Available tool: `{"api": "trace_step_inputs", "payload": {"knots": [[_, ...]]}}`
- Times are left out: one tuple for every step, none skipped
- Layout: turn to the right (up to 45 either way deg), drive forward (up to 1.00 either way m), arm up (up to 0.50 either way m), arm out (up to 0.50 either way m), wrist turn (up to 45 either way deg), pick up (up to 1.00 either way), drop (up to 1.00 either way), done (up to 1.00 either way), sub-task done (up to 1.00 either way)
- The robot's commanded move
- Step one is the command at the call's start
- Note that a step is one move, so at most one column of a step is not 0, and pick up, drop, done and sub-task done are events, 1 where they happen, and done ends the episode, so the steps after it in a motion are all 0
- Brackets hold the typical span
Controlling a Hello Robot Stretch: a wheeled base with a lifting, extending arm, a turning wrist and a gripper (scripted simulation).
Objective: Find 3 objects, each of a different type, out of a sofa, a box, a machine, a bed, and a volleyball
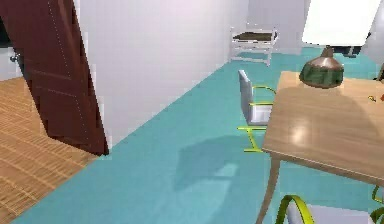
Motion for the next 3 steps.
{"api": "trace_step_inputs", "payload": {"knots": [[-6.0,0.00,0.00,0.00,0.0,0.00,0.00,0.00,0.00],[0.0,1.00,0.00,0.00,0.0,0.00,0.00,0.00,0.00],[-3.0,0.00,0.00,0.00,0.0,0.00,0.00,0.00,0.00]]}}
